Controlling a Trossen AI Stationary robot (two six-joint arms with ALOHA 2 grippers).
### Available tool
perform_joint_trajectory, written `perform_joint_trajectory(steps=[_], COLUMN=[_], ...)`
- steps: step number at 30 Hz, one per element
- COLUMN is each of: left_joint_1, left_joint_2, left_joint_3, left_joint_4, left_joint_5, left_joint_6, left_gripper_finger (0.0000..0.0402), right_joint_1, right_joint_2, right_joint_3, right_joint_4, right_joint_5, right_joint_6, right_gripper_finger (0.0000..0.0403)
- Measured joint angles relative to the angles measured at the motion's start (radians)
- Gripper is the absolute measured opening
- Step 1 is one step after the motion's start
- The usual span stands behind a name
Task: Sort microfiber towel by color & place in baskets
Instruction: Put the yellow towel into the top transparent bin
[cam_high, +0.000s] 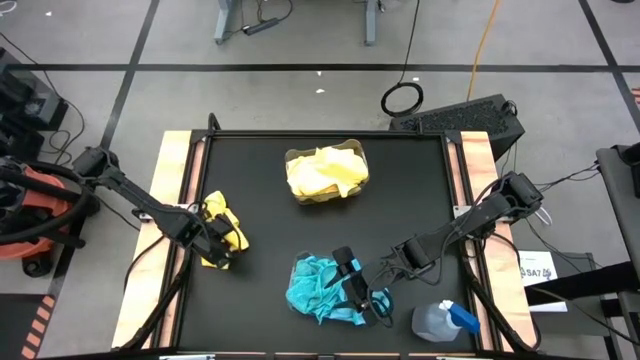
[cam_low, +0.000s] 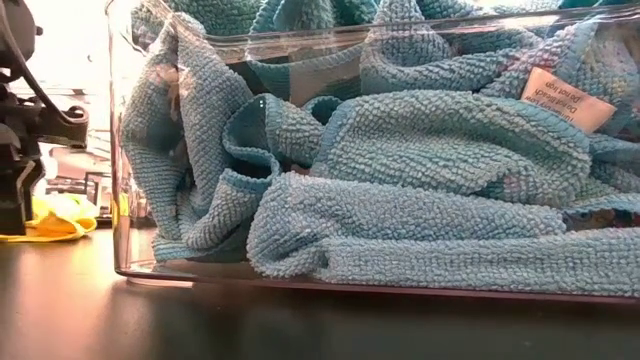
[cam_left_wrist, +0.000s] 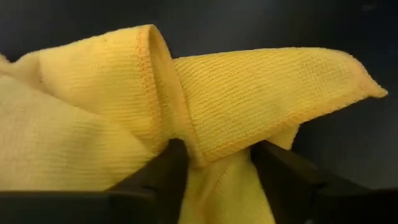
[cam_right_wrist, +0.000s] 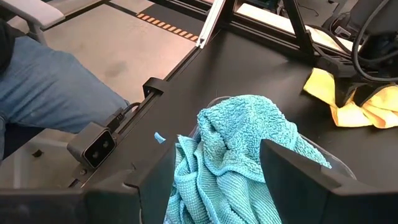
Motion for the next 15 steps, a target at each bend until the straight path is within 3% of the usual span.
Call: perform_joint_trajectory(steps=[8,15], left_joint_1=[0.001,0.000], left_joint_2=[0.000,0.005], left_joint_3=[-0.009,0.026], left_joint_4=[0.122,0.154], left_joint_5=[0.005,-0.042], left_joint_6=[0.066,0.118], left_gripper_finger=[0.0019,0.0009], right_joint_1=[0.000,0.000], right_joint_2=[0.000,0.000], right_joint_3=[0.000,0.000], right_joint_4=[0.000,-0.004], right_joint_5=[0.000,0.000], right_joint_6=[0.000,0.000], right_gripper_finger=[0.0226,0.0226])
